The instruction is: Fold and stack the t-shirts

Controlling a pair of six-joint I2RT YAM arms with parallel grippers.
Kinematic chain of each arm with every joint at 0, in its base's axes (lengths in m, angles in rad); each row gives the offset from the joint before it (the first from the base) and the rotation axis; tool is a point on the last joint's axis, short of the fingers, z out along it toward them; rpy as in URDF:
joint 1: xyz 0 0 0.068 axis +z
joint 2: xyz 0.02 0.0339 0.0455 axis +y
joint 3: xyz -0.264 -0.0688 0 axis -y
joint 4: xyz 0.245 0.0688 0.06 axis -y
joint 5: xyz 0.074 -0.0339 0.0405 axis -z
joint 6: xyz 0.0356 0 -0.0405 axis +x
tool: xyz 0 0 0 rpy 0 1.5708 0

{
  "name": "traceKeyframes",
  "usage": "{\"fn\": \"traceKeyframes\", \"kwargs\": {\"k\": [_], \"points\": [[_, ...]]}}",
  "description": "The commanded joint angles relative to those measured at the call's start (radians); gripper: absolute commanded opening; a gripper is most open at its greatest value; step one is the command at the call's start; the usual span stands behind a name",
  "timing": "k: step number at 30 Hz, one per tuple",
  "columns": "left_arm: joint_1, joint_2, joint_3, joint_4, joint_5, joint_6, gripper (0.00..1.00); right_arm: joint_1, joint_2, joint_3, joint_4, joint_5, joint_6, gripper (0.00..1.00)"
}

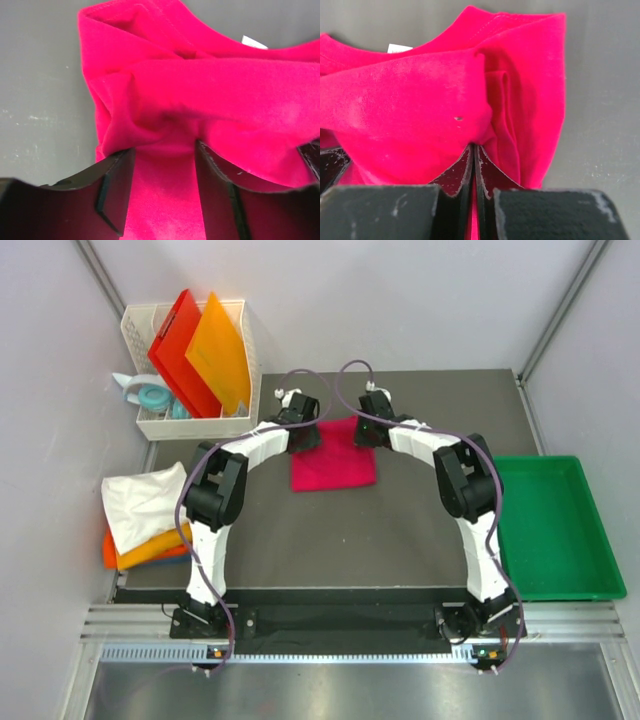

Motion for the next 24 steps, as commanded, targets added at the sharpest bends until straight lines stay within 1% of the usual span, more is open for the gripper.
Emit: {"fn": "traceKeyframes", "kwargs": {"k": [1,4,5,6,8,9,10,11,12,13,14,15,17,19,22,23,24], "points": [[0.031,0.029,-0.001,-0.058,-0.015,-0.022,0.60,-0.044,-0.042,-0.118,-0.047,0.084,0.039,0.00],[0.032,0.020,-0.027,-0.062,-0.023,-0.020,0.69,-0.056,-0.052,-0.158,-0.035,0.098,0.033,0.00],[0.032,0.015,-0.028,-0.061,-0.024,-0.019,0.71,-0.059,-0.051,-0.158,-0.032,0.087,0.027,0.00],[0.034,0.009,-0.030,-0.059,-0.012,-0.013,0.77,-0.058,-0.054,-0.155,-0.023,0.073,0.013,0.00],[0.032,-0.034,-0.048,-0.037,0.011,-0.004,0.84,-0.055,-0.083,-0.153,0.025,0.011,-0.002,0.00],[0.032,-0.060,-0.071,0.002,0.043,0.001,0.88,-0.049,-0.100,-0.152,0.036,0.006,-0.008,0.08],[0.031,-0.129,-0.129,0.075,0.051,0.012,0.95,-0.035,-0.141,-0.146,0.045,0.025,-0.015,0.16],[0.031,-0.164,-0.157,0.111,0.054,0.015,0.99,-0.026,-0.163,-0.138,0.044,0.041,-0.028,0.26],[0.031,-0.227,-0.183,0.141,0.064,0.021,0.99,-0.018,-0.181,-0.118,0.036,0.056,-0.032,0.31],[0.029,-0.252,-0.214,0.170,0.072,0.023,0.99,-0.006,-0.213,-0.111,0.030,0.065,-0.030,0.33],[0.029,-0.270,-0.220,0.168,0.077,0.024,0.99,-0.001,-0.226,-0.106,0.013,0.064,-0.032,0.36],[0.028,-0.298,-0.223,0.163,0.080,0.026,0.99,0.003,-0.236,-0.097,0.002,0.064,-0.030,0.41],[0.025,-0.318,-0.235,0.140,0.089,0.023,0.99,0.023,-0.261,-0.098,-0.019,0.072,-0.033,0.45],[0.014,-0.355,-0.278,0.157,0.097,0.020,0.99,0.045,-0.281,-0.127,-0.021,0.070,-0.033,0.44],[-0.003,-0.387,-0.335,0.165,0.100,0.004,0.98,0.078,-0.298,-0.193,-0.012,0.052,-0.030,0.38],[-0.007,-0.393,-0.344,0.155,0.094,-0.006,0.97,0.086,-0.301,-0.207,-0.010,0.049,-0.024,0.28],[-0.014,-0.396,-0.369,0.152,0.091,-0.013,0.95,0.105,-0.306,-0.237,-0.003,0.042,-0.024,0.24]]}}
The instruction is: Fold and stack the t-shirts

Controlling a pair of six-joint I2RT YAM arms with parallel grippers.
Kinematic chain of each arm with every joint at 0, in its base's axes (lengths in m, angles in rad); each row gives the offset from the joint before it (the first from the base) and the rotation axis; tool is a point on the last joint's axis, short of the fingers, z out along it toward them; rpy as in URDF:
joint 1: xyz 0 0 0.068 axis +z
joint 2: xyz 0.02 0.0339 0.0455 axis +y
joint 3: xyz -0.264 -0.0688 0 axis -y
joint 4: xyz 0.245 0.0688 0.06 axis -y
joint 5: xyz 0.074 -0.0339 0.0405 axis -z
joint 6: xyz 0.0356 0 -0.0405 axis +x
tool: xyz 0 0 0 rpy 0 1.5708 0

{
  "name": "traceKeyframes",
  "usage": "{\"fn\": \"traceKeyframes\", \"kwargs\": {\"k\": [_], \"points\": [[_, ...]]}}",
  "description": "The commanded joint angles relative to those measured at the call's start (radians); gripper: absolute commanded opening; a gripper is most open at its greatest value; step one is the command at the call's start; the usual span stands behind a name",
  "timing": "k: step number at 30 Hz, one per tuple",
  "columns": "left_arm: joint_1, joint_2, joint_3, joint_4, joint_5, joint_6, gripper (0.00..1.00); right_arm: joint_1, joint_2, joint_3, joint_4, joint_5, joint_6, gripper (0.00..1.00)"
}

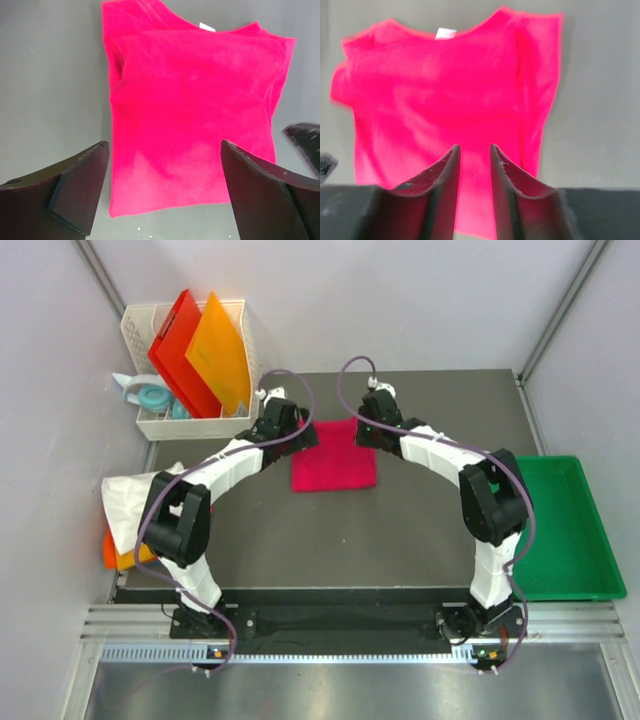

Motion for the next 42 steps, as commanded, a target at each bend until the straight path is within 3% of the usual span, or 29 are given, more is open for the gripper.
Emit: {"fn": "traceKeyframes", "kwargs": {"k": [1,2,3,4,5,8,10,14,15,17,18,19,23,29,35,39,40,42], "points": [[-0.024,-0.040,-0.077,0.027,0.011,-0.028,0.93,0.066,-0.045,-0.085,0.005,-0.012,-0.002,0.20],[-0.025,-0.051,-0.091,0.024,0.010,-0.042,0.86,0.077,-0.045,-0.093,0.004,-0.009,-0.004,0.05],[-0.025,-0.059,-0.121,0.024,0.010,-0.048,0.81,0.098,-0.048,-0.099,-0.002,-0.003,-0.007,0.00],[-0.027,-0.068,-0.137,0.024,0.008,-0.054,0.74,0.109,-0.049,-0.104,-0.015,0.019,-0.010,0.00],[-0.029,-0.086,-0.152,0.019,0.008,-0.065,0.61,0.121,-0.051,-0.107,-0.022,0.035,-0.020,0.00],[-0.041,-0.135,-0.204,0.008,-0.027,-0.065,0.41,0.155,-0.074,-0.135,-0.024,0.084,-0.036,0.00],[-0.055,-0.163,-0.236,-0.005,-0.042,-0.060,0.38,0.163,-0.092,-0.145,-0.039,0.095,-0.036,0.00],[-0.125,-0.340,-0.273,-0.065,-0.169,-0.010,0.55,0.197,-0.196,-0.214,-0.041,0.158,-0.071,0.00],[-0.160,-0.383,-0.286,-0.082,-0.264,0.004,0.60,0.212,-0.260,-0.233,-0.038,0.182,-0.079,0.00],[-0.171,-0.503,-0.299,-0.119,-0.327,0.027,0.63,0.227,-0.330,-0.280,-0.036,0.230,-0.100,0.00],[-0.171,-0.540,-0.318,-0.122,-0.379,0.023,0.70,0.239,-0.397,-0.297,-0.038,0.245,-0.106,0.00],[-0.168,-0.574,-0.333,-0.105,-0.450,0.032,0.99,0.244,-0.431,-0.311,-0.038,0.269,-0.116,0.00],[-0.081,-0.611,-0.315,-0.152,-0.410,0.083,0.99,0.272,-0.560,-0.360,-0.081,0.317,-0.134,0.02],[0.056,-0.542,-0.304,-0.203,-0.593,0.036,0.99,0.313,-0.732,-0.446,-0.131,0.382,-0.133,0.09],[0.161,-0.550,-0.535,0.276,-0.487,0.311,0.99,0.324,-0.870,-0.507,-0.185,0.446,-0.140,0.15],[0.188,-0.557,-0.814,0.863,-0.322,0.578,0.99,0.322,-0.930,-0.546,-0.191,0.451,-0.140,0.17],[0.189,-0.547,-0.865,1.074,-0.294,0.640,0.99,0.322,-0.936,-0.549,-0.197,0.451,-0.136,0.17],[0.223,-0.507,-0.899,1.070,-0.228,0.648,0.99,0.322,-0.948,-0.549,-0.219,0.454,-0.133,0.17]]}}
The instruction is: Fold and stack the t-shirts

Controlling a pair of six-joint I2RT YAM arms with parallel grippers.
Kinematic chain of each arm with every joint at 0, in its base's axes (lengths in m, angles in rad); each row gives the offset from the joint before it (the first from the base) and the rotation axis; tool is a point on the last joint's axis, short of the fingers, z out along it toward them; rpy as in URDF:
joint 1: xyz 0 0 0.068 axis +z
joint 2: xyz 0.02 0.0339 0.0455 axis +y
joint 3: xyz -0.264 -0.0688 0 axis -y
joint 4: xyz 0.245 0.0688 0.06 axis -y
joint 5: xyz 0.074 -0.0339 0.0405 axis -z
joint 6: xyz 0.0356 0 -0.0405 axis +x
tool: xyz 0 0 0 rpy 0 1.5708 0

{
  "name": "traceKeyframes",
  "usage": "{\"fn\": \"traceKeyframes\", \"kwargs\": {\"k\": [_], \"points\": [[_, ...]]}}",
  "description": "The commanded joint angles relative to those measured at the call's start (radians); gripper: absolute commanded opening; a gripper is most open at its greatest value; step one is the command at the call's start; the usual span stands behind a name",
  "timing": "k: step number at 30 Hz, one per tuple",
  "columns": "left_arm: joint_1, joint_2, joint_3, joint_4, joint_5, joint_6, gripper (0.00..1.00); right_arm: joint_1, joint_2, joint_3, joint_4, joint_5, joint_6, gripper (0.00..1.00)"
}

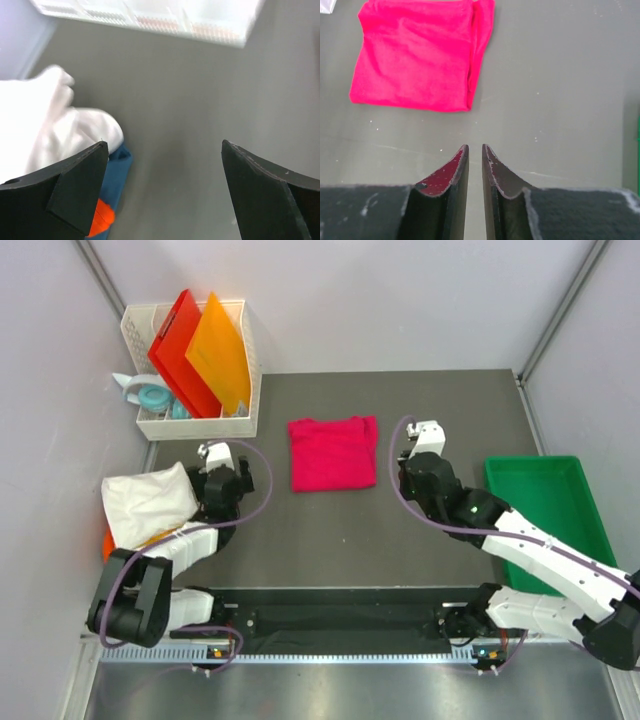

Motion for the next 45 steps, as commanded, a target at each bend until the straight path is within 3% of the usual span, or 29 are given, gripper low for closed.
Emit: {"fn": "traceKeyframes", "kwargs": {"k": [1,4,9,15,23,35,40,45], "points": [[0.041,0.082,-0.082,0.457,0.169,0.222,0.99,0.012,-0.044,0.002,-0.026,0.040,-0.004,0.18],[0.071,0.121,-0.116,0.490,0.256,0.228,0.99,0.013,-0.058,0.002,-0.049,0.047,-0.002,0.17],[0.115,0.157,-0.223,0.692,0.357,0.184,0.99,0.015,-0.081,-0.021,-0.052,0.044,0.010,0.18],[0.141,0.325,-0.251,0.892,0.438,0.211,0.99,0.013,-0.097,-0.039,-0.061,0.023,0.038,0.17],[0.143,0.353,-0.182,0.800,0.287,0.167,0.99,0.013,-0.067,-0.013,-0.054,0.032,0.032,0.18],[0.152,0.353,-0.177,0.789,0.301,0.134,0.99,0.013,0.180,0.133,0.129,0.029,0.019,0.20],[0.152,0.352,-0.177,0.789,0.301,0.134,0.99,0.013,0.229,0.182,0.111,0.131,0.062,0.20],[0.152,0.353,-0.179,0.788,0.301,0.134,0.99,0.029,0.307,0.310,-0.047,0.228,0.131,0.19]]}}
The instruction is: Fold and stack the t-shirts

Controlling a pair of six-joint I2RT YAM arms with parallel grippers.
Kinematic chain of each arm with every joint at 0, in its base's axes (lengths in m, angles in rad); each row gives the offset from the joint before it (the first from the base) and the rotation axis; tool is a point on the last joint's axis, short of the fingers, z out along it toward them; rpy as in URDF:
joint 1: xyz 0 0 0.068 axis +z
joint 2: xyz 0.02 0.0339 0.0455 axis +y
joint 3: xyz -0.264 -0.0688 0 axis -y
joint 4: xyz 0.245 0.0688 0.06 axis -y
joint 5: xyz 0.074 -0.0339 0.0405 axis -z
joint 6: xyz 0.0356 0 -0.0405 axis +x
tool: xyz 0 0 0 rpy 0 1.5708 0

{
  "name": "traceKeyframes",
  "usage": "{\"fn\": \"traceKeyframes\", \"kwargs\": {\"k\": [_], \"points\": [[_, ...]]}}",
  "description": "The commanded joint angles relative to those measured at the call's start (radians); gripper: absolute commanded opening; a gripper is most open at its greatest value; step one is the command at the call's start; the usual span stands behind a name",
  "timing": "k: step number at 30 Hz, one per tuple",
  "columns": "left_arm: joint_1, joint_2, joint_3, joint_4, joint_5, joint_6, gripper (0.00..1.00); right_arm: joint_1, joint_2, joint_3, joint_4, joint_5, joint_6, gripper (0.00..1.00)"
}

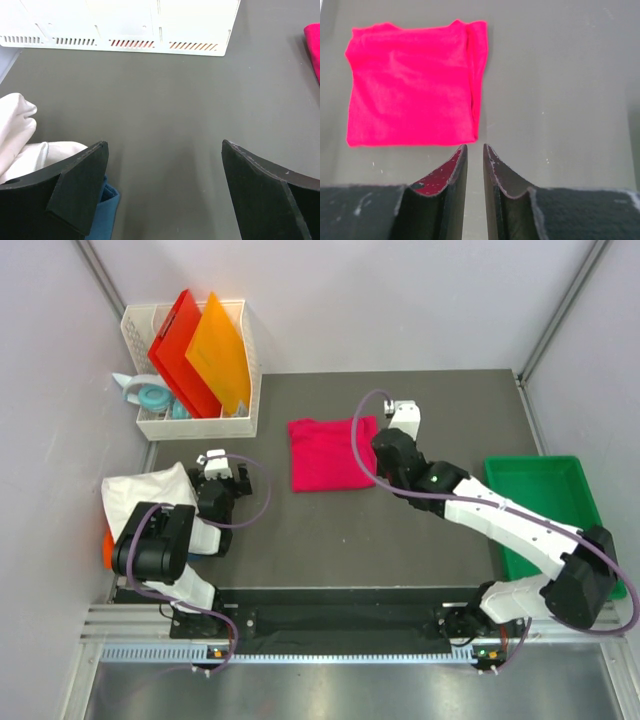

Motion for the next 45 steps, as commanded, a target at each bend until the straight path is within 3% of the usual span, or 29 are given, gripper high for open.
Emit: {"fn": "traceKeyframes", "kwargs": {"k": [1,9,10,11,13,14,15,16,18,19,21,22,24,30,35,41,45], "points": [[0.007,0.002,0.018,0.038,-0.008,-0.010,0.99,0.032,0.053,0.164,-0.095,0.137,0.064,0.20],[0.007,0.001,0.020,0.036,-0.005,-0.011,0.99,0.069,0.211,0.286,-0.175,0.164,0.124,0.20],[0.013,-0.001,0.020,0.036,0.013,0.000,0.99,0.071,0.228,0.301,-0.172,0.153,0.122,0.20],[0.019,-0.009,0.025,0.030,0.116,0.010,0.99,0.071,0.266,0.313,-0.169,0.147,0.122,0.20],[0.023,-0.120,0.084,-0.168,0.222,0.082,0.99,0.071,0.302,0.344,-0.144,0.127,0.082,0.20],[0.023,-0.159,0.145,-0.344,0.377,0.130,0.99,0.069,0.340,0.358,-0.124,0.122,0.064,0.20],[0.020,-0.176,0.226,-0.677,0.412,0.154,0.99,0.071,0.359,0.371,-0.120,0.122,0.037,0.20],[0.022,-0.162,0.411,-0.864,0.415,0.138,0.99,0.071,0.376,0.399,-0.112,0.121,0.023,0.20],[0.023,-0.115,0.562,-1.087,0.410,0.109,0.99,0.055,0.420,0.414,-0.065,0.084,-0.025,0.21],[0.022,-0.104,0.674,-1.283,0.424,0.113,0.99,0.045,0.438,0.437,-0.057,0.067,-0.030,0.21],[0.022,-0.070,0.777,-1.452,0.464,0.110,0.99,0.002,0.486,0.465,-0.055,-0.006,-0.022,0.21],[0.022,-0.059,0.883,-1.617,0.495,0.106,0.99,-0.015,0.497,0.476,-0.051,-0.034,-0.019,0.22],[0.022,-0.045,0.958,-1.737,0.573,0.119,0.99,-0.060,0.515,0.470,-0.003,-0.110,-0.020,0.21],[-0.004,-0.064,1.000,-1.788,0.530,0.021,0.99,-0.144,0.615,0.496,0.052,-0.214,-0.040,0.21],[-0.016,-0.119,0.953,-1.714,0.313,-0.028,0.99,-0.184,0.728,0.586,0.034,-0.280,-0.033,0.21],[0.030,-0.059,0.951,-1.719,0.528,-0.100,0.99,-0.196,0.856,0.761,-0.051,-0.313,-0.010,0.21],[0.030,-0.029,0.943,-1.697,0.548,-0.160,0.99,-0.196,0.862,0.764,-0.043,-0.333,0.018,0.21]]}}
